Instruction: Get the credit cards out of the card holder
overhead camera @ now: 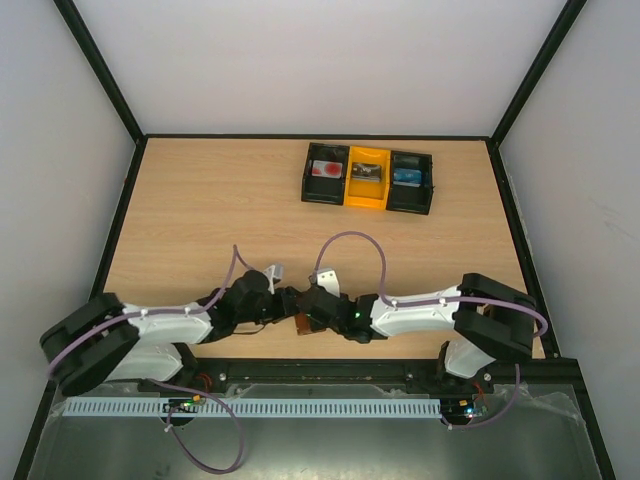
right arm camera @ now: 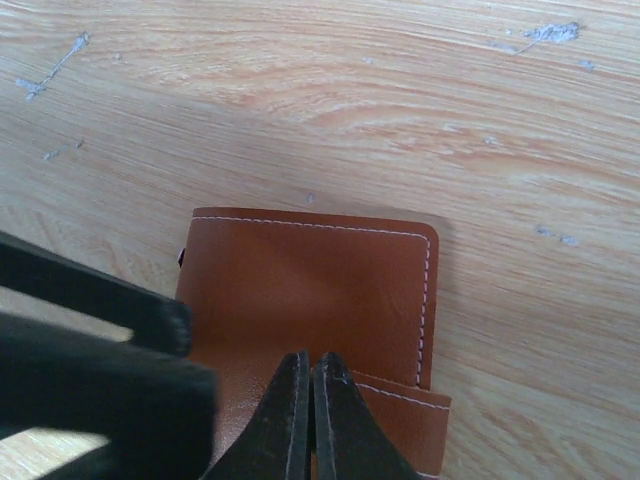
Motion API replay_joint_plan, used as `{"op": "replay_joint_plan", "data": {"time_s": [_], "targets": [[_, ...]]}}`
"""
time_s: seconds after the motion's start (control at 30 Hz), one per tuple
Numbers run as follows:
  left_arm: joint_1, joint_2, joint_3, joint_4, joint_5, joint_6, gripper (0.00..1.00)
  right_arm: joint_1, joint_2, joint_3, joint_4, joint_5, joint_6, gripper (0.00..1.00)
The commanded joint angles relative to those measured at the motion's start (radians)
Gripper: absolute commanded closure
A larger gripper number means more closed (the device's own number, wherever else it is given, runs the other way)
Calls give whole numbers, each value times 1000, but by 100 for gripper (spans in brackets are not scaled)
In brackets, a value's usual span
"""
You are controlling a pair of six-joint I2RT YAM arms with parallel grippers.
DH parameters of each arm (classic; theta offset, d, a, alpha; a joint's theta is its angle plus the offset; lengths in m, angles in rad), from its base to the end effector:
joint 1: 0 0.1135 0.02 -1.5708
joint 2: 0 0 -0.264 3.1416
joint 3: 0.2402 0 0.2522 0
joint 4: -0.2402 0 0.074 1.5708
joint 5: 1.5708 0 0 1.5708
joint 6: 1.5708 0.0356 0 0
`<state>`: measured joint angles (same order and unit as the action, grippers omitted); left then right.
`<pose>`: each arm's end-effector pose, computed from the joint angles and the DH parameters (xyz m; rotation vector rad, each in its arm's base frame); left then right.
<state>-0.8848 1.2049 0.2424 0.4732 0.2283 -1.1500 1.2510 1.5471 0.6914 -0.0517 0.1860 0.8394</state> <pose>0.1272 -0.1681 0.1422 -0.1535 2.4001 -1.3702 0.0964 0.2702 0.1459 -0.4458 2.5408 0.6475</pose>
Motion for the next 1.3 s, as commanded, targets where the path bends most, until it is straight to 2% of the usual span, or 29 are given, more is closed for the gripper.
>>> {"op": "replay_joint_plan", "data": {"time_s": [0.0,0.13,0.4,0.9,0.93,1.07,1.27], "targets": [[-31,127,59,36,-13,26,49,13,-33,-38,22,-4,16,98],[-52,250,103,-42,-44,33,61,14,-64,-66,24,11,33,98],[-57,338,137,-134,-75,32,63,13,-144,-103,-76,125,80,98],[-60,332,148,-181,-87,40,65,13,-194,-133,-232,233,198,98],[-61,325,145,-174,-80,36,65,13,-195,-139,-228,230,205,97],[-65,312,143,-163,-65,29,63,13,-210,-168,-177,184,226,79],[-66,311,139,-162,-63,21,61,13,-230,-183,-172,190,253,74]]}}
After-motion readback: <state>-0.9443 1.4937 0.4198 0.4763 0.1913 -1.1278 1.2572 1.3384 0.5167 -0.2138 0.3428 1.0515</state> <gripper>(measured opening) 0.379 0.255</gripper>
